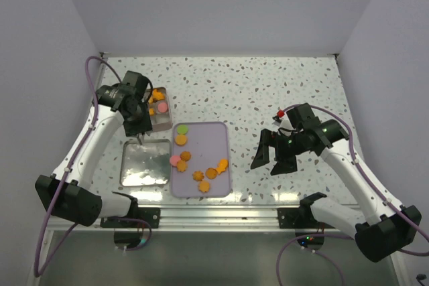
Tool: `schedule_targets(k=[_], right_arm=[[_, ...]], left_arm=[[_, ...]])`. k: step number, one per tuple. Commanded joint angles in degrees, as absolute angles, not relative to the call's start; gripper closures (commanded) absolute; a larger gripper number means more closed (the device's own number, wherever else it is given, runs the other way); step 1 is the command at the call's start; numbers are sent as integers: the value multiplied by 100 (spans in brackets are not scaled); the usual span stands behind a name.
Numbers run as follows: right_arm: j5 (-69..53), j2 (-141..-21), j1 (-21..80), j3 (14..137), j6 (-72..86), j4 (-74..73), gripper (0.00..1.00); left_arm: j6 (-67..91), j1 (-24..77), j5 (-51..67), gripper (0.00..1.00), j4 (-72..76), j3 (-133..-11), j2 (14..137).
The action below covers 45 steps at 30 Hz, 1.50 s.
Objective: Pack the cookies
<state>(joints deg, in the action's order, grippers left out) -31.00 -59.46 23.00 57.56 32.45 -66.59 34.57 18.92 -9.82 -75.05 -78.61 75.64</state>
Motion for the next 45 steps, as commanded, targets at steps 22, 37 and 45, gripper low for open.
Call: schedule_targets(k=[22, 37, 45], right_arm=[[-3076, -6021, 2355, 6012, 3146, -6583, 10], [-3111, -6038, 2364, 5959, 3181, -6495, 10], [-3120, -6109, 2347, 6003, 3208, -6451, 10]], left_arm=[[2408, 308, -571, 52, -7058, -7137, 7356], [2320, 823, -70, 54, -7189, -7558, 7269], [3259, 2617, -44, 53, -7374, -7682, 7286]])
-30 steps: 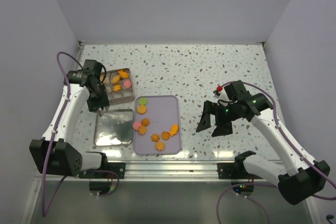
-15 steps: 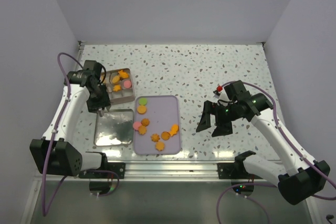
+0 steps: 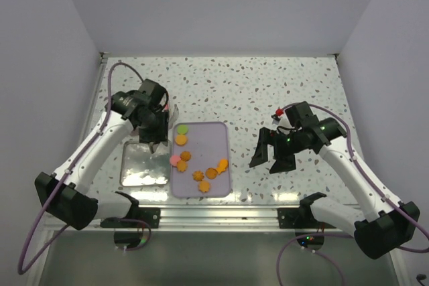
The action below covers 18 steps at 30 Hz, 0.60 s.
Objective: Pack the cookies
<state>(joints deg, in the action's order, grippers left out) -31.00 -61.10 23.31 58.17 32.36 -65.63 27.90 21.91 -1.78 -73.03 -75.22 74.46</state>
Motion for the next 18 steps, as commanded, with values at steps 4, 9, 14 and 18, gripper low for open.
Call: schedule_targets(k=[4, 9, 14, 18], right_arm=[[-3111, -6056, 2355, 5968, 3217, -6451, 10], [-3103, -6029, 2355, 5950, 3217, -6486, 10], [-3111, -6012, 2347, 5933, 3226, -6495, 10], [-3111, -6012, 2355, 5933, 3226, -6513, 10]], left_arm=[[3576, 3470, -35, 53, -7409, -7357, 7330], [4121, 4051, -211, 53, -7462, -6900, 7348], [4342, 4245, -272, 53, -7541, -6785, 7348], [4438, 4350, -237, 53, -7541, -6794, 7374]])
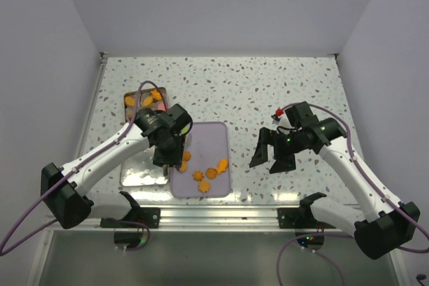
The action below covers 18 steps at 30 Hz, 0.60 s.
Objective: Pack the cookies
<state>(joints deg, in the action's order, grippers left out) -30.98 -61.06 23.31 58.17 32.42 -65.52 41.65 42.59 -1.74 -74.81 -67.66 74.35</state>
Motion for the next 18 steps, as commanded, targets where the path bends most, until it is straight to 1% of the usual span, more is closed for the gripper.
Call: schedule_targets(k=[1, 11, 18], right_arm=[[-3111, -6003, 2364, 5933, 3226, -6504, 10], [-3076, -6012, 2355, 5924, 3208, -6513, 10], [-3076, -6064, 2355, 5950, 3182, -6495, 10]], left_arm=[[4456, 4368, -237, 53, -7550, -6794, 7374], [4676, 4368, -281, 52, -7541, -6548, 7435], [4588, 4368, -404, 52, -7506, -6583, 7752]])
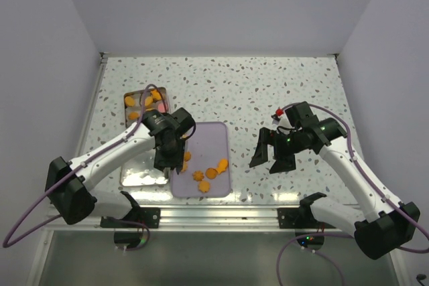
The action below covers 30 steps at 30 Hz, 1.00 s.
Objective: Pack the cookies
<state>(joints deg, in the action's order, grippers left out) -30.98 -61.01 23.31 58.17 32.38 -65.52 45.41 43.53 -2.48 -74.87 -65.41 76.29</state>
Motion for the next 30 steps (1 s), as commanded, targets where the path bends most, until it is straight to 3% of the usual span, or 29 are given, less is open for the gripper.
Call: schedule_targets(k=[1, 12, 18, 22, 30], right_arm=[[-3076, -6082, 2355, 5950, 3182, -6495, 10], [-3059, -6100, 2355, 5968, 3147, -6513, 10], [-3041, -6108, 2355, 5994, 3129, -6530, 10], [-3041, -6108, 2355, 5994, 3138, -6539, 10], [-3059, -6091, 2355, 5950, 3138, -6522, 10]], left_arm=[[4570, 4368, -413, 52, -7480, -6583, 7787], [4421, 4368, -510, 52, -7242, -6811, 8367], [4351, 4351, -536, 67, -7233, -6899, 8411], [4359, 4298, -676, 70, -7391, -7136, 8350], [3868, 3253, -563, 70, -7550, -8244, 7832]])
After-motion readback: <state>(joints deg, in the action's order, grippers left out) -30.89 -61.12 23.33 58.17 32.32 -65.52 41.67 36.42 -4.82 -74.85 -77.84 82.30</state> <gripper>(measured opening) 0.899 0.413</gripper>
